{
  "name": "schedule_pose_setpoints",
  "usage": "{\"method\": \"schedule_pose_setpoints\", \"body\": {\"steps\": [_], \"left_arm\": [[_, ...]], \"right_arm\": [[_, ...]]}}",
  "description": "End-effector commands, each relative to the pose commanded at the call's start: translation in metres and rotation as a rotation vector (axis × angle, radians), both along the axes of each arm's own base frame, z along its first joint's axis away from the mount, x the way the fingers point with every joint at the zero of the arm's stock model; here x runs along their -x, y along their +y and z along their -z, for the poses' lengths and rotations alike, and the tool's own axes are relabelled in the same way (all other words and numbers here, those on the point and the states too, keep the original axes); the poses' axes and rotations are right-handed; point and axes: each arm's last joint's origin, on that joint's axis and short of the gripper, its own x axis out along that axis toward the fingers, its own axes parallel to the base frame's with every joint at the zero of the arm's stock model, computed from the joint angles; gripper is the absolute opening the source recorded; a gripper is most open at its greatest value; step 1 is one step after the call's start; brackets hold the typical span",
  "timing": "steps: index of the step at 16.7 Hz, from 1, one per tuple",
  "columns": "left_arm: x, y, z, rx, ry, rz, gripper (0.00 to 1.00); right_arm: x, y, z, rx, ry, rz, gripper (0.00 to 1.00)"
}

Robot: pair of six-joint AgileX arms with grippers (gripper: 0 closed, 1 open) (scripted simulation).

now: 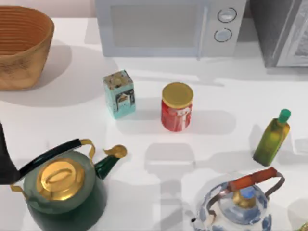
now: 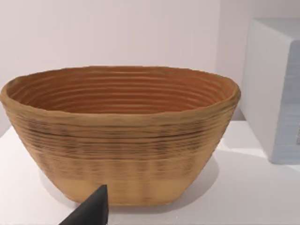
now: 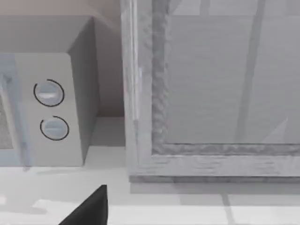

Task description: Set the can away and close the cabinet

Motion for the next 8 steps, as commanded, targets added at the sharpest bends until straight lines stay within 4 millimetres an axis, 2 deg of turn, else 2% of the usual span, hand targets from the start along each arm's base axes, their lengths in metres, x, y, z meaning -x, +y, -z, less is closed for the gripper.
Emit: {"method": "schedule_pose_setpoints", "body": {"steps": [2, 4, 6, 8], "left_arm": [[0.000, 0.000, 0.000, 0.000, 0.000, 0.000, 1.00], [0.000, 0.000, 0.000, 0.000, 0.000, 0.000, 1.00], [0.000, 0.000, 0.000, 0.000, 0.000, 0.000, 1.00], [0.000, 0.000, 0.000, 0.000, 0.000, 0.000, 1.00]], "right_arm": [[0.007, 0.000, 0.032, -0.001, -0.039, -0.007, 1.00], [0.010, -0.001, 0.055, -0.002, -0.073, -0.011, 1.00], [0.010, -0.001, 0.068, -0.002, -0.094, -0.013, 1.00], [0.010, -0.001, 0.071, -0.002, -0.099, -0.014, 1.00]]}}
